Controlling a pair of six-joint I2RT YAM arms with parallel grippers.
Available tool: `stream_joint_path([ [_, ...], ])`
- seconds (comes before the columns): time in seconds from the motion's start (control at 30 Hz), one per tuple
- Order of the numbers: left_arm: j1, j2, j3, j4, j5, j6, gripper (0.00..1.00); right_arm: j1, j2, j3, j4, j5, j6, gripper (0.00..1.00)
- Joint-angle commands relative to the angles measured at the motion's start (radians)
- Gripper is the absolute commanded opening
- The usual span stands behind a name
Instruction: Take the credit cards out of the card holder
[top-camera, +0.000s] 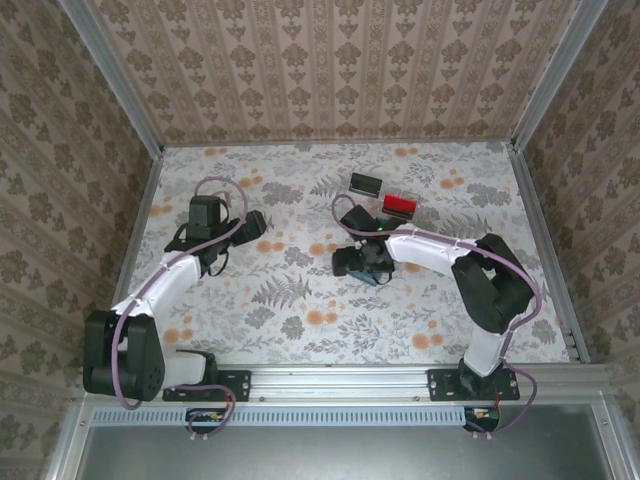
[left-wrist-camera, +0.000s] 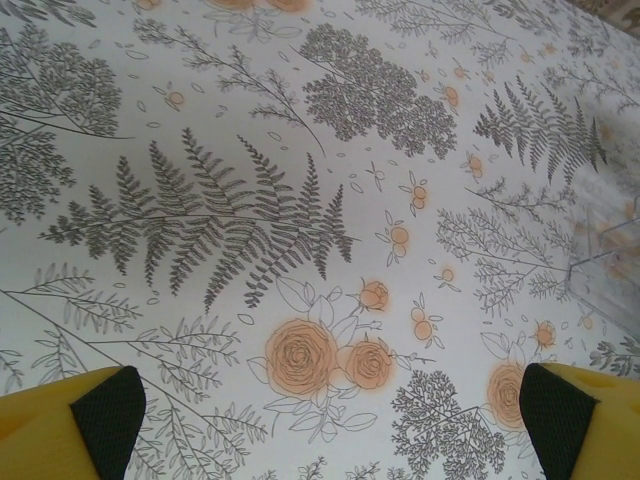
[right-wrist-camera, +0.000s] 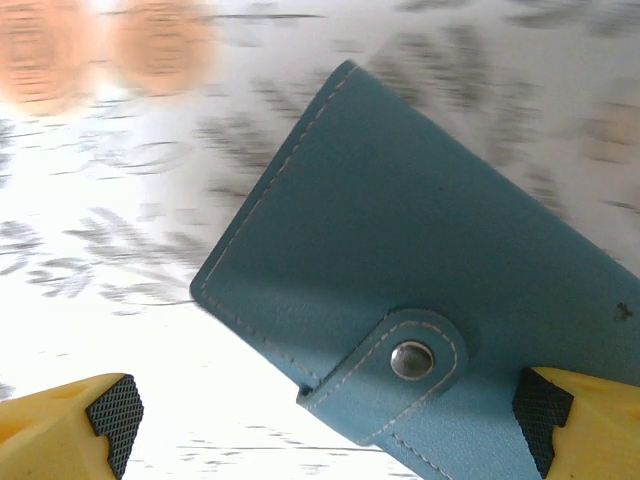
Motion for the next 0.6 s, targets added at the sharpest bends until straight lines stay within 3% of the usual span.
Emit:
stream_joint_path([
  [0.0, -0.009, 0.003, 0.029, 0.015, 0.016, -0.022, 1.0, 0.02, 0.002, 0.024, 0.022, -0.054, 0.021, 0.99],
  [0.17, -0.009, -0.01, 0.034, -0.002, -0.007, -0.022, 1.0, 0.004, -0.017, 0.07, 0.025, 0.04, 0.055, 0.97],
  [0.37, -0.009, -0.052, 0.07, -0.125, -0.17, 0.003, 1.0, 0.003, 0.087, 0.22, -0.019, 0.093, 0.055, 0.89],
  [0.57, -0.009, -0.076, 0.082, -0.184, -0.191, 0.023, 1.0, -0.001, 0.202, 0.35, -0.103, 0.114, 0.053, 0.88],
])
